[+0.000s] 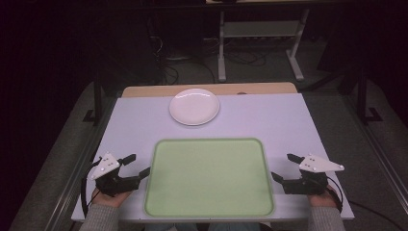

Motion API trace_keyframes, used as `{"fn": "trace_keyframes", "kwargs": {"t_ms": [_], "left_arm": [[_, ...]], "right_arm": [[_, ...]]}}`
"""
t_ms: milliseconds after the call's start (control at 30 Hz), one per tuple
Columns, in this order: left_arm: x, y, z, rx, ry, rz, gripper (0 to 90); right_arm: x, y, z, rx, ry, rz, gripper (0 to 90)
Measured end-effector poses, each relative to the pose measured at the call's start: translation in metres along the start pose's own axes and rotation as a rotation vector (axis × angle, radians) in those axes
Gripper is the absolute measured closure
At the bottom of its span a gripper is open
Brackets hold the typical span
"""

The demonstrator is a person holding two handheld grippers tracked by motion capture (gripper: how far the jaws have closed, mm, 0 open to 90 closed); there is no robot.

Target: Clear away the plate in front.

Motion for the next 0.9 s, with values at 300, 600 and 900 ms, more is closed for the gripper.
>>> {"fn": "trace_keyframes", "kwargs": {"t_ms": [300, 600, 900], "left_arm": [[0.003, -0.006, -0.004, 0.017, 0.005, 0.024, 24.6], [-0.004, -0.01, -0.011, 0.038, 0.007, 0.022, 24.4], [-0.005, -0.018, -0.013, 0.05, 0.009, 0.039, 24.4]], "right_arm": [[0.001, 0.0, 0.0, 0.001, 0.005, -0.001, 13.3], [0.001, -0.002, -0.002, 0.012, 0.0, -0.001, 13.3], [0.0, 0.0, -0.003, 0.021, -0.007, -0.01, 13.3]]}}
Point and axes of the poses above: each handheld gripper's, and its own axes: y roughly backward along the jaws, x roughly out of its underside, z roughly to its left, the point moved 10 cm from there along -y, roughly forward along the jaws, and after that the axes turned 12 degrees about -z, right-handed, at the moved point
